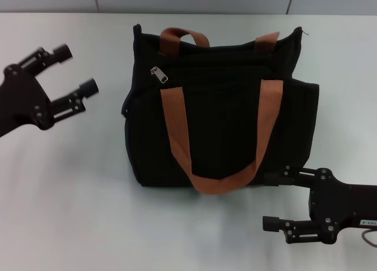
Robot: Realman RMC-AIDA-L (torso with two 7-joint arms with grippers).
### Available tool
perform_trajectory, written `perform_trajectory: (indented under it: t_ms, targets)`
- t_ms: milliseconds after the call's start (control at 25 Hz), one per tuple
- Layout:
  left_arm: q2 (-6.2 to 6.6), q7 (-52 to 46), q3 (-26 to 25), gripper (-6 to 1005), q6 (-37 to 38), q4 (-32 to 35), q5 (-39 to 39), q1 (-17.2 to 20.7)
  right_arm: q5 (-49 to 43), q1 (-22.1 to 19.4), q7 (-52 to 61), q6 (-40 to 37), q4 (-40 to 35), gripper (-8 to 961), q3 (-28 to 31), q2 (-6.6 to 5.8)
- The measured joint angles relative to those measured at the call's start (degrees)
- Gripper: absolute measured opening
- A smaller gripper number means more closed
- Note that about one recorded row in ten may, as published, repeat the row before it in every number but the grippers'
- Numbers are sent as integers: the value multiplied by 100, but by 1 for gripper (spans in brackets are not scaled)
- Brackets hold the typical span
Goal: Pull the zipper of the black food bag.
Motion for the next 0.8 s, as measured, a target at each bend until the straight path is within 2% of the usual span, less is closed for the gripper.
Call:
perform_trajectory:
  t_ms: [120,280,440,480,600,800]
  targets:
    - [31,-143,2,802,-257,93,474,-140,0,-1,90,0,-3,807,0,-9]
    - [-64,-241,1,799,-399,220,1005,-377,0,-1,122,3,-15,807,7,-14]
    - [-103,-235,9,795,-471,224,1080,-452,0,0,149,52,-24,808,9,-13]
    - [-151,-192,65,795,-680,226,1103,-572,0,3,154,58,-26,808,9,-12]
    - [-169,-161,105,792,-846,239,1106,-652,0,22,159,60,-28,806,14,-10]
    - [-288,-142,318,788,-1287,460,1110,-826,1,29,173,58,-28,808,18,-9]
